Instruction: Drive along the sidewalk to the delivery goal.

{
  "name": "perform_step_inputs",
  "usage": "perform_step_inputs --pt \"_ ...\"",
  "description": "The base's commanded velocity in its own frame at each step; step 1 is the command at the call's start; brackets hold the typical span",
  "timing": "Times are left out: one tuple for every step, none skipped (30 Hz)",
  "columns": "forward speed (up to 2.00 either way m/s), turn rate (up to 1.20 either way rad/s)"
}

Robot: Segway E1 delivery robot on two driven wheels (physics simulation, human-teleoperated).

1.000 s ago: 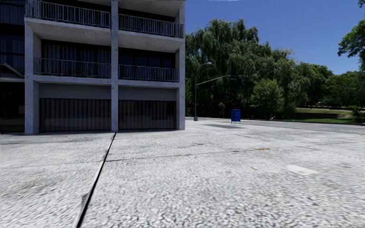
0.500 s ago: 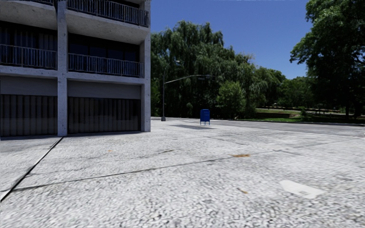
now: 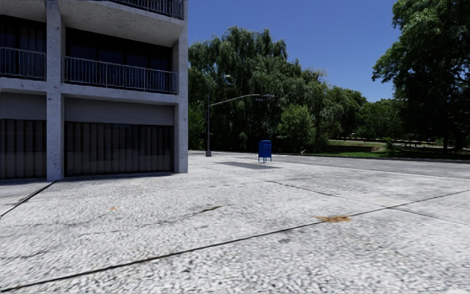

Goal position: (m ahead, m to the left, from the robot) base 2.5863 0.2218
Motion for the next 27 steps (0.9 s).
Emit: perform_step_inputs --pt "1.66 0.00" --pt "1.65 0.00" --pt "1.65 0.00" --pt "1.63 0.00" --pt "1.62 0.00" --pt "1.62 0.00" --pt "1.62 0.00" --pt "1.72 0.00" --pt "2.00 0.00" --pt "2.00 0.00" --pt "2.00 0.00" --pt "2.00 0.00" --pt "2.00 0.00" --pt "2.00 0.00" --pt "2.00 0.00" --pt "2.00 0.00" --pt "2.00 0.00" --pt "2.00 0.00" --pt "2.00 0.00" --pt "2.00 0.06" --pt "2.00 0.06" --pt "2.00 0.14" --pt "1.95 0.23" --pt "1.78 0.27" --pt "1.78 0.27" --pt "1.60 0.30" --pt "1.42 0.32"
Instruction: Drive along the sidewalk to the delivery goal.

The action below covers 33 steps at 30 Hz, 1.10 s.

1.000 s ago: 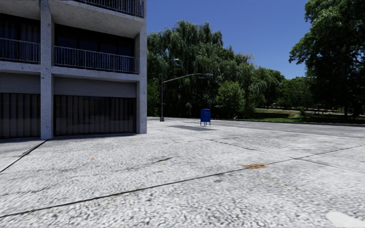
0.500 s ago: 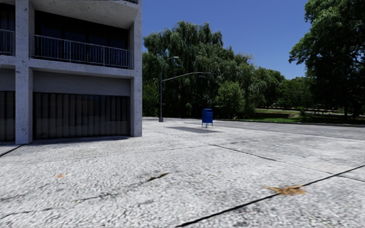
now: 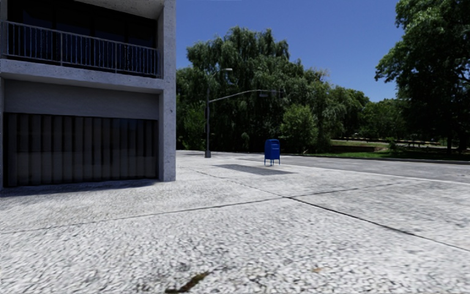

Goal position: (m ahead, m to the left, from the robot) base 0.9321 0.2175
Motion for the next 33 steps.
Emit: perform_step_inputs --pt "1.42 0.32" --pt "1.36 0.33" --pt "1.33 0.36" --pt "1.30 0.39" --pt "1.30 0.39" --pt "1.26 0.43" --pt "1.22 0.44" --pt "1.14 0.45" --pt "1.14 0.45" --pt "1.00 0.45" --pt "0.81 0.41" --pt "0.70 0.39" --pt "0.70 0.39" --pt "0.65 0.39" --pt "0.61 0.36" --pt "0.61 0.36" --pt "0.59 0.36" --pt "0.52 0.29" --pt "0.46 0.19" --pt "0.46 0.19" --pt "0.43 0.05" --pt "0.28 0.00" --pt "0.28 0.00" --pt "0.00 0.00" --pt "0.00 0.00" --pt "0.00 0.00" --pt "0.00 0.00" --pt "0.00 0.00" --pt "0.00 0.00" --pt "0.00 0.00" --pt "0.00 0.00" --pt "0.00 0.00" --pt "0.00 0.00"
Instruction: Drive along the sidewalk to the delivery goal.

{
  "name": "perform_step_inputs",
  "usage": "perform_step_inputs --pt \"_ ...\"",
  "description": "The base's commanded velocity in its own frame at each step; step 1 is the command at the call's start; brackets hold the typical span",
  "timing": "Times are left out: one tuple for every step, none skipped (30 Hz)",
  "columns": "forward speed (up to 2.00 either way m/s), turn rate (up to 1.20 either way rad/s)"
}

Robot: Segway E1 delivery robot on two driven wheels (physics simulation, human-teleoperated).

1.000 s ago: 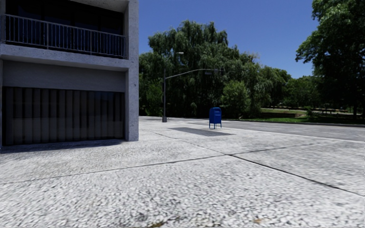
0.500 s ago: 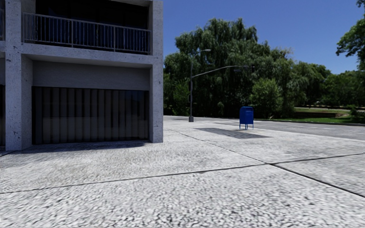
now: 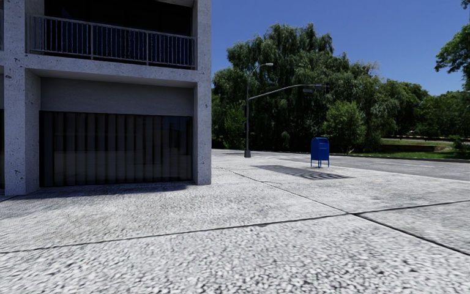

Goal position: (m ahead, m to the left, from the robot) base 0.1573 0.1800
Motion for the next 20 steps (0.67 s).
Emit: perform_step_inputs --pt "0.00 0.00" --pt "0.00 0.00" --pt "0.00 0.00" --pt "0.00 0.00" --pt "0.00 0.00" --pt "0.00 0.00" --pt "0.00 0.00" --pt "0.00 0.00" --pt "0.00 0.00" --pt "0.00 0.00" --pt "0.00 0.00" --pt "0.00 0.00" --pt "0.00 0.00" --pt "0.00 0.00" --pt "0.00 0.00" --pt "0.00 0.00" --pt "0.00 0.00" --pt "0.00 0.00" --pt "0.00 0.00" --pt "0.00 0.00"
